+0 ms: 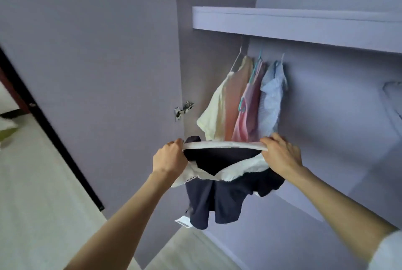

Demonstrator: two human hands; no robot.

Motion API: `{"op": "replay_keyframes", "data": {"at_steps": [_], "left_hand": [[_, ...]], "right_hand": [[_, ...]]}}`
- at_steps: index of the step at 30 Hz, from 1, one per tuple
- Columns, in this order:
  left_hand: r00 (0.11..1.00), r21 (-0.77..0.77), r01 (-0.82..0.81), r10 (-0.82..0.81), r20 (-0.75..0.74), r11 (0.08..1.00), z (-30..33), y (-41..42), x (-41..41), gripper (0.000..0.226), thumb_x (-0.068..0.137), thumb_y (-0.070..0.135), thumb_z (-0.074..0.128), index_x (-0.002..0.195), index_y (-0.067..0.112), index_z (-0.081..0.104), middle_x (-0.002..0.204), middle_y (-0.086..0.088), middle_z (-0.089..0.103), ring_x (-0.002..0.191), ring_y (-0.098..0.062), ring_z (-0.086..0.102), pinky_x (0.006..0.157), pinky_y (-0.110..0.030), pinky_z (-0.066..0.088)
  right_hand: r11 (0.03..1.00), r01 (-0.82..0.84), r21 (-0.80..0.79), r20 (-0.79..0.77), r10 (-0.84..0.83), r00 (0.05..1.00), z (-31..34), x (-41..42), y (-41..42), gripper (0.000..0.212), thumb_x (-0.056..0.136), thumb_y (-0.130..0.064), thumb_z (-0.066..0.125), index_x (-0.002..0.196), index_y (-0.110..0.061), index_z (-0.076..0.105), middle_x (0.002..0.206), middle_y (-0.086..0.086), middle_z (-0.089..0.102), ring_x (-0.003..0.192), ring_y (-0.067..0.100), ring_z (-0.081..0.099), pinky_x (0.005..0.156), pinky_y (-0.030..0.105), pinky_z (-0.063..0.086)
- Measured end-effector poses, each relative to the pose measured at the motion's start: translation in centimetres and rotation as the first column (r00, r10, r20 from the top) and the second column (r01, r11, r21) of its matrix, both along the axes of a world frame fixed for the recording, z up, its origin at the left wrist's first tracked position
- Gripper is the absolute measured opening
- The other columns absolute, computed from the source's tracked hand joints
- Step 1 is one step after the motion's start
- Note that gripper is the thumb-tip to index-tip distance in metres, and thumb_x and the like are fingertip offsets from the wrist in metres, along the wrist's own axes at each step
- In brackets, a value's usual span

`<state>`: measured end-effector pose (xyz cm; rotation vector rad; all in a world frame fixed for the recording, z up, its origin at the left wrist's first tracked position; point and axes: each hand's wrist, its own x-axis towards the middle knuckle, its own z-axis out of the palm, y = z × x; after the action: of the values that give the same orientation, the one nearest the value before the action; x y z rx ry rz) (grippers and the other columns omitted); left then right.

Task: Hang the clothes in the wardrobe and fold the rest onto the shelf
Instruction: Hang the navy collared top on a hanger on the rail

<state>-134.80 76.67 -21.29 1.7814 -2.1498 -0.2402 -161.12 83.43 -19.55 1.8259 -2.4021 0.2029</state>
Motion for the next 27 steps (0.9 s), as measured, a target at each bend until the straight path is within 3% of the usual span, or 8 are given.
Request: {"op": "replay_keyframes", "data": {"at_steps": [4, 7, 11, 13, 16, 19, 23, 27], "left_hand": [[0.984, -0.085, 0.075, -0.088, -0.156, 0.994, 2.6, -2.2, -3.3, 0.05, 0.089, 0.016, 0.039, 0.134, 0.034, 0.045, 0.103, -0.015, 0.066, 0.093, -0.04, 0.057, 0.069, -0.034, 0.035], [0.956, -0.112, 0.151, -0.173, -0.236, 0.982, 3.4, -3.5, -5.4, 0.032, 0.087, 0.02, 0.043, 0.111, 0.03, 0.062, 0.092, -0.012, 0.066, 0.085, -0.04, 0.056, 0.067, -0.033, 0.037], [0.944, 0.174, 0.31, -0.281, -0.172, 0.935, 2.2, -4.6, -7.9, 0.018, 0.083, 0.017, 0.044, 0.066, 0.02, 0.048, 0.069, -0.002, 0.051, 0.069, -0.028, 0.048, 0.059, -0.029, 0.037], [0.924, 0.238, 0.373, -0.334, -0.189, 0.897, 1.3, -5.0, -9.4, 0.021, 0.083, 0.017, 0.044, 0.063, 0.021, 0.045, 0.069, 0.0, 0.049, 0.073, -0.029, 0.049, 0.064, -0.03, 0.039], [0.882, 0.207, 0.469, -0.443, -0.16, 0.859, 0.4, -5.0, -12.2, 0.02, 0.09, 0.029, 0.046, 0.081, 0.014, 0.056, 0.091, -0.005, 0.049, 0.086, -0.032, 0.055, 0.078, -0.038, 0.048], [0.861, 0.101, 0.508, -0.501, -0.093, 0.855, 0.4, -4.0, -15.1, 0.035, 0.096, 0.04, 0.04, 0.098, 0.01, 0.059, 0.098, -0.009, 0.057, 0.094, -0.033, 0.059, 0.076, -0.038, 0.047], [0.811, -0.065, 0.58, -0.583, -0.051, 0.812, 1.7, -2.1, -20.0, 0.041, 0.1, 0.04, 0.027, 0.11, 0.012, 0.056, 0.105, -0.012, 0.061, 0.096, -0.036, 0.059, 0.07, -0.037, 0.04], [0.767, -0.186, 0.609, -0.632, -0.111, 0.771, 3.8, -0.6, -23.9, 0.04, 0.101, 0.038, 0.026, 0.126, 0.02, 0.051, 0.117, -0.01, 0.053, 0.099, -0.038, 0.059, 0.078, -0.044, 0.045]], "right_hand": [[0.978, 0.143, -0.152, 0.088, -0.131, 0.987, 1.0, -2.7, 0.5, 0.042, 0.09, -0.013, 0.044, 0.131, -0.025, 0.047, 0.121, 0.005, 0.049, 0.104, 0.033, 0.056, 0.079, 0.039, 0.045], [0.918, 0.191, -0.347, 0.177, -0.136, 0.975, 0.6, -3.8, 1.2, 0.049, 0.085, -0.002, 0.047, 0.13, -0.021, 0.048, 0.12, 0.008, 0.05, 0.096, 0.038, 0.057, 0.071, 0.041, 0.044], [0.961, 0.249, -0.12, 0.343, -0.195, 0.919, -1.1, -6.1, 2.2, 0.049, 0.086, -0.002, 0.041, 0.127, -0.025, 0.053, 0.124, 0.004, 0.052, 0.107, 0.032, 0.055, 0.086, 0.036, 0.045], [0.936, 0.279, -0.215, 0.436, -0.163, 0.885, -1.9, -6.9, 3.3, 0.049, 0.083, 0.006, 0.041, 0.122, -0.018, 0.058, 0.118, 0.007, 0.052, 0.104, 0.03, 0.055, 0.085, 0.033, 0.045], [0.855, 0.438, -0.279, 0.651, -0.167, 0.741, -2.0, -7.9, 4.7, 0.043, 0.083, 0.011, 0.039, 0.101, -0.019, 0.064, 0.11, 0.009, 0.05, 0.083, 0.027, 0.059, 0.06, 0.028, 0.053], [0.836, 0.484, -0.257, 0.683, -0.197, 0.703, -1.4, -9.5, 6.0, 0.042, 0.083, 0.01, 0.042, 0.095, -0.022, 0.065, 0.105, 0.008, 0.049, 0.068, 0.022, 0.057, 0.043, 0.015, 0.047], [0.801, 0.55, -0.237, 0.653, -0.288, 0.7, -0.1, -12.4, 8.8, 0.04, 0.081, 0.009, 0.045, 0.107, -0.011, 0.067, 0.11, 0.011, 0.056, 0.083, 0.027, 0.061, 0.066, 0.029, 0.053], [0.734, 0.601, -0.316, 0.636, -0.305, 0.708, 0.7, -15.2, 10.9, 0.037, 0.079, 0.009, 0.049, 0.107, -0.007, 0.068, 0.114, 0.011, 0.063, 0.104, 0.027, 0.059, 0.086, 0.028, 0.044]]}}
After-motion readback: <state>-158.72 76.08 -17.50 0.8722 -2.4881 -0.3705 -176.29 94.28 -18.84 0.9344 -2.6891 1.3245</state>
